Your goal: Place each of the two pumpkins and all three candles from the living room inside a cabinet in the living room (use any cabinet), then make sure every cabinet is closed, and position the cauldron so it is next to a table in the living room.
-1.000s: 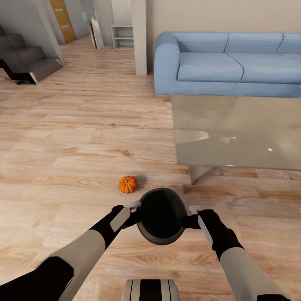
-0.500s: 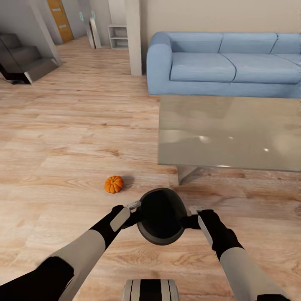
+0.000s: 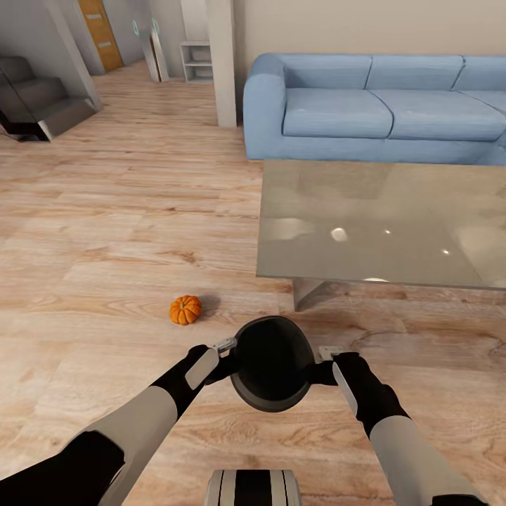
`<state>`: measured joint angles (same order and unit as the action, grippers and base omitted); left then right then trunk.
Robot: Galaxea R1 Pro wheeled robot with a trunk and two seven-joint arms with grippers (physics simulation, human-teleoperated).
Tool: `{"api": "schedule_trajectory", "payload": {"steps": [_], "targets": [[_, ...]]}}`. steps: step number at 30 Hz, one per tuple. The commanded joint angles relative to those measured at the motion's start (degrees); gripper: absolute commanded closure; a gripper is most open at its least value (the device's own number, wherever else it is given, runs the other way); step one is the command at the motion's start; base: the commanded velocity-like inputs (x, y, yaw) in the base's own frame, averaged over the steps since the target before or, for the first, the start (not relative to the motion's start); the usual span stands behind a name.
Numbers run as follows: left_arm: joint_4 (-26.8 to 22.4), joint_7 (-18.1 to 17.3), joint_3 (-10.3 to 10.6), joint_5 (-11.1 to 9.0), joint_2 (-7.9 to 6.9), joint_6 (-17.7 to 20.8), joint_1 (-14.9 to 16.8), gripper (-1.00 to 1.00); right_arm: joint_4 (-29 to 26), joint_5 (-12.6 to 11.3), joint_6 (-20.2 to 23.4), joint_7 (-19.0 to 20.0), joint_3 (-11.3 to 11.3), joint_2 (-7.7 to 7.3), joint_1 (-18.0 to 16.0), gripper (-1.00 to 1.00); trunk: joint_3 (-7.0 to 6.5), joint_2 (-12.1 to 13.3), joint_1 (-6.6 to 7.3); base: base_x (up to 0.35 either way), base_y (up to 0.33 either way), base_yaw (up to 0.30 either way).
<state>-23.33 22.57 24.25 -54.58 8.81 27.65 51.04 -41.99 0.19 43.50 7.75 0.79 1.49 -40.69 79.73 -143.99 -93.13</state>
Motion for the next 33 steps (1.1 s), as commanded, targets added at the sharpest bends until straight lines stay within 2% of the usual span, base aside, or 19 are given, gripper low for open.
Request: {"api": "schedule_trajectory", "payload": {"steps": [1,7,17,22,23,33], "targets": [[-0.1,0.1,0.5,1.1,-0.98,0.1,0.0,1.00,0.1,1.2,-0.2,0.1,0.1,-0.09,0.0,1.00,-0.01,0.0,0.01,0.000,0.000,0.000],[0.0,0.1,0.5,1.1,-0.98,0.0,0.0,1.00,0.1,1.1,-0.1,0.1,0.1,-0.09,0.0,1.00,-0.01,0.0,0.01,0.020,-0.013,0.000],[-0.1,0.1,0.5,1.1,-0.98,0.0,0.0,1.00,0.2,1.0,-0.2,0.1,0.0,-0.09,0.0,1.00,-0.01,0.0,0.01,0.241,-0.172,0.000],[-0.1,0.1,0.5,1.1,-0.98,0.0,0.0,1.00,0.1,1.0,-0.2,0.1,0.0,-0.09,0.0,1.00,-0.01,0.0,0.01,0.026,-0.018,0.000],[-0.1,0.1,0.5,1.1,-0.97,0.0,0.0,-1.00,0.1,1.0,-0.2,0.1,0.0,-0.09,0.0,-1.00,-0.01,0.0,0.01,0.003,-0.002,0.000],[-0.1,0.1,0.5,1.1,-0.98,0.0,0.0,-1.00,0.2,1.1,-0.2,0.2,0.0,-0.09,0.0,-1.00,-0.01,0.0,0.01,0.000,0.000,0.000]]}}
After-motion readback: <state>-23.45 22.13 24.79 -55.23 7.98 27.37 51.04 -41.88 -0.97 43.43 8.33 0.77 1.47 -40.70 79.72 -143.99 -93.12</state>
